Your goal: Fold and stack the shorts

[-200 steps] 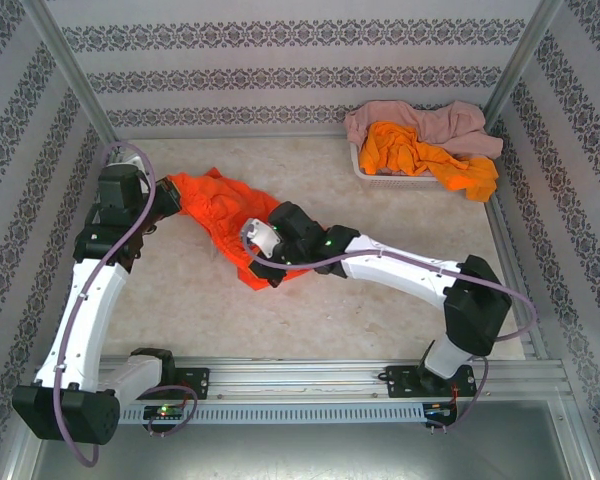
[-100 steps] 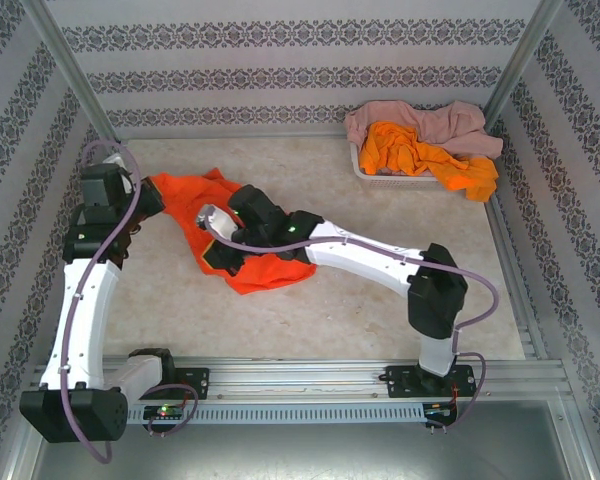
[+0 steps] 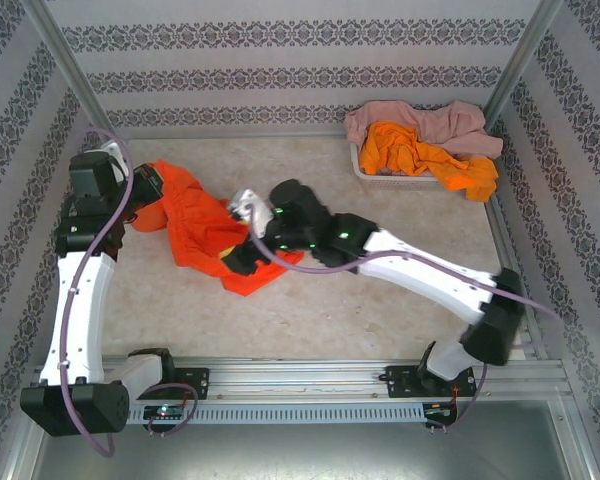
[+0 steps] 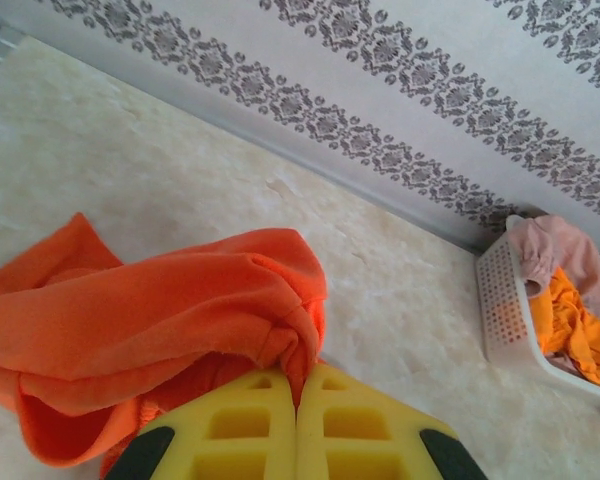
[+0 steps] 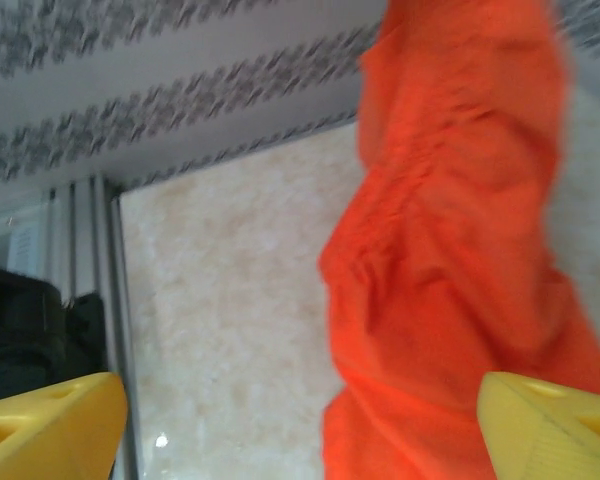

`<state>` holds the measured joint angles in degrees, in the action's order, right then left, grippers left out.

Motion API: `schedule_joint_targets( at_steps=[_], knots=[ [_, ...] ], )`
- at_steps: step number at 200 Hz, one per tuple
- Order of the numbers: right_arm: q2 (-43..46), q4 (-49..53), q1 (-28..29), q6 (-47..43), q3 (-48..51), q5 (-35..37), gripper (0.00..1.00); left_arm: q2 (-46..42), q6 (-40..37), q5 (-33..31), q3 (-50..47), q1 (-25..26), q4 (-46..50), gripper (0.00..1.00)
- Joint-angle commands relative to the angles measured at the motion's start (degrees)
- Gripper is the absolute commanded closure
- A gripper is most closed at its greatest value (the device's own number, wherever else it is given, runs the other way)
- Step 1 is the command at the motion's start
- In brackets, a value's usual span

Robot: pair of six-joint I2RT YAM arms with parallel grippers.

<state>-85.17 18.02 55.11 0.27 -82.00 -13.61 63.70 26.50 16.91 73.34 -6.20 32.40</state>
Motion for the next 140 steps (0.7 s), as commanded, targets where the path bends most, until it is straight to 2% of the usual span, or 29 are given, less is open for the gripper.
schedule_joint_targets(
  at_steps=[1,35,56,75,85,99,106,120,133,140],
  knots=[
    [6.14,-0.26,-6.37,2.83,5.84,3.45,0.08,2.30,2.81,1.96,5.42,5.75,-6.41,1.00],
    [13.09,-0.83,-17.19,10.75,15.48,3.00,0.07,13.00,3.53,-7.15,11.01,23.14,-8.98,1.00],
    [17.48,-2.32,-24.09,16.05,23.29,2.51,0.06,22.33,7.50,-8.20,13.86,31.56,-13.92,1.00],
    [20.51,-3.54,-31.06,20.50,29.19,-1.61,0.02,31.69,7.59,-9.05,18.79,38.68,-16.93,0.99],
    [21.37,-3.98,-34.61,22.81,31.44,-4.58,0.02,37.21,6.59,-6.84,23.13,41.42,-16.37,0.83],
    [21.86,-4.41,-38.56,25.56,33.55,-7.36,0.02,42.59,5.24,-3.88,28.62,42.96,-13.52,0.51],
    [21.88,-4.57,-39.99,26.71,34.34,-8.17,0.02,43.21,4.59,-3.72,29.71,43.02,-12.25,0.40],
    [21.64,-4.97,-41.83,28.33,35.52,-9.42,0.02,39.67,1.93,-7.01,26.70,42.77,-12.66,0.20],
    [20.78,-6.01,-42.04,29.04,36.15,-10.24,0.02,32.48,-0.97,-10.87,20.10,42.37,-15.13,0.02],
    [19.98,-6.53,-42.00,29.73,36.14,-10.59,0.02,28.30,-2.36,-11.99,15.75,41.87,-16.33,0.00]
  ],
)
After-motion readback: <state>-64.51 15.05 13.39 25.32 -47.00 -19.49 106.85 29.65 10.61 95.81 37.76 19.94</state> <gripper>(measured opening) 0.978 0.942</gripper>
